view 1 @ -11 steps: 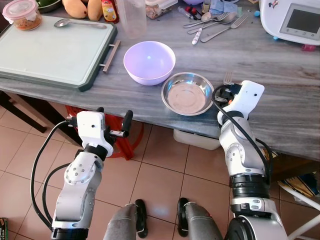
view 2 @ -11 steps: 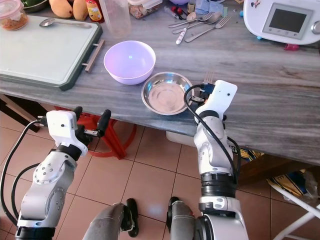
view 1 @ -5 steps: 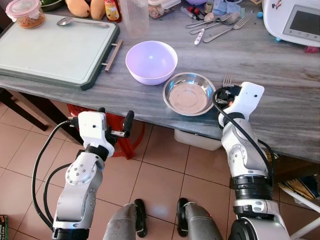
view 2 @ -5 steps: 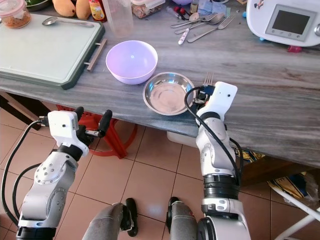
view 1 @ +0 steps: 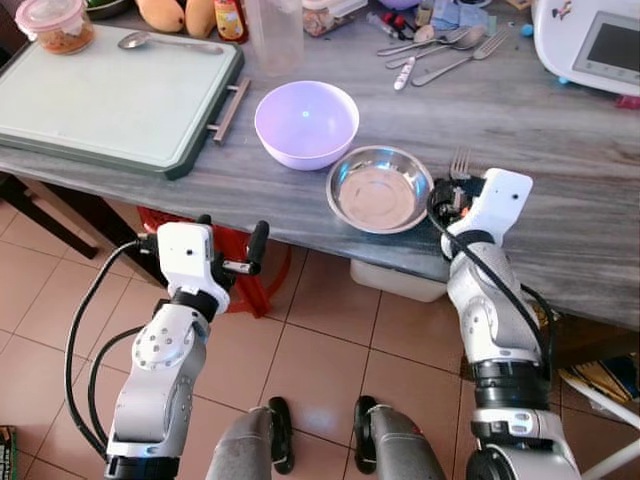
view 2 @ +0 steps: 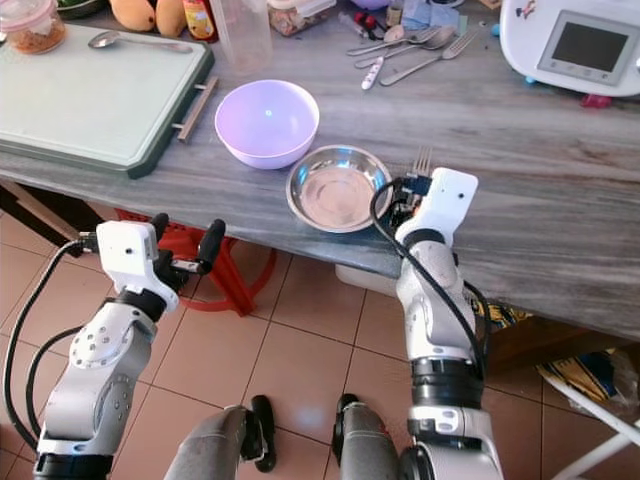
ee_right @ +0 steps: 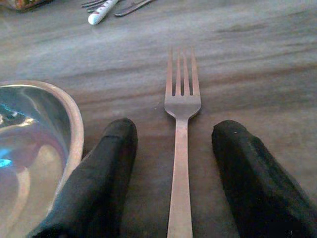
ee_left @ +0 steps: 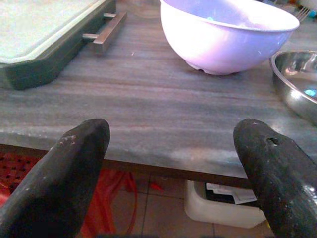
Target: Setting the table
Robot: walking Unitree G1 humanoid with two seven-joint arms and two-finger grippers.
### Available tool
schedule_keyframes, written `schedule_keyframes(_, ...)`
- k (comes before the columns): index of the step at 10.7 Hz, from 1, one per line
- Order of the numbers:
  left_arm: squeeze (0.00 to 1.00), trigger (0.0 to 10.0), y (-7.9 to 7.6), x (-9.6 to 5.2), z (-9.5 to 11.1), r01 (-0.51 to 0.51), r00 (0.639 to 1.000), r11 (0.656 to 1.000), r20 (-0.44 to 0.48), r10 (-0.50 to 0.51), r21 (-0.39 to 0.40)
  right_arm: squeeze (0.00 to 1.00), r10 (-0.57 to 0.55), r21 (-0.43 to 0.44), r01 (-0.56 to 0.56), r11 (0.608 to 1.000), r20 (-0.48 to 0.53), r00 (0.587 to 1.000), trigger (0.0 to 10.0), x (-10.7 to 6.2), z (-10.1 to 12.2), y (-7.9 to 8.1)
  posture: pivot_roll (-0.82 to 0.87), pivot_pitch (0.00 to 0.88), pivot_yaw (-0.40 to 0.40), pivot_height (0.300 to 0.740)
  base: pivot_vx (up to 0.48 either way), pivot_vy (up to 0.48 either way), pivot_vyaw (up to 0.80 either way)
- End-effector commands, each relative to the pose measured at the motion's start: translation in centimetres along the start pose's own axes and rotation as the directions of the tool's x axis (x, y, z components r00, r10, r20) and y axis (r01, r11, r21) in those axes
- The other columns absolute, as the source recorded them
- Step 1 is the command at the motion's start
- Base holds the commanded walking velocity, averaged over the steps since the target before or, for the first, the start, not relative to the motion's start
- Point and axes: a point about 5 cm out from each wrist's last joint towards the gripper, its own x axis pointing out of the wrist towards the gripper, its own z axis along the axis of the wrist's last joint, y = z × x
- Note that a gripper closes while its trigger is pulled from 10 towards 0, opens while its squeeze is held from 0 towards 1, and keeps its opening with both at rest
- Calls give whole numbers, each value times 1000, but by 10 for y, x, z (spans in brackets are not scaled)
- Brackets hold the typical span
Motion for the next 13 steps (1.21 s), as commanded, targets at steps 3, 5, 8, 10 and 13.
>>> schedule_keyframes(3, 0, 10000, 1, -1, -1, -2, 1000, 1000, -9, 2, -2, 1000, -24, -19, 22, 1000, -70, 997, 10000, -8, -19, -9, 3, 254, 47, 740, 0, 0, 0)
schedule_keyframes(5, 0, 10000, 0, 0, 0, -1, 1000, 1000, -4, 1, -4, 1000, -27, -21, 27, 999, -22, 999, 10000, -10, -13, -11, 4, 249, 47, 740, 0, 0, 0)
schedule_keyframes(8, 0, 10000, -1, 1, 0, 4, 1000, 1000, 4, -4, -8, 776, 18, -51, -15, 999, 62, 998, 10000, -15, -4, -13, 1, 236, 47, 740, 0, 0, 0)
schedule_keyframes(10, 0, 10000, -1, 2, 0, 5, 1000, 1000, 9, -5, -12, 0, 34, -97, -25, 995, 94, 995, 10000, -17, -1, -14, 0, 225, 44, 740, 0, 0, 0)
schedule_keyframes(13, 0, 10000, -1, 2, 0, 5, 1000, 1000, 15, -5, -16, 0, 41, -140, -19, 990, 158, 987, 10000, -23, 4, -15, -1, 218, 46, 740, 0, 0, 0)
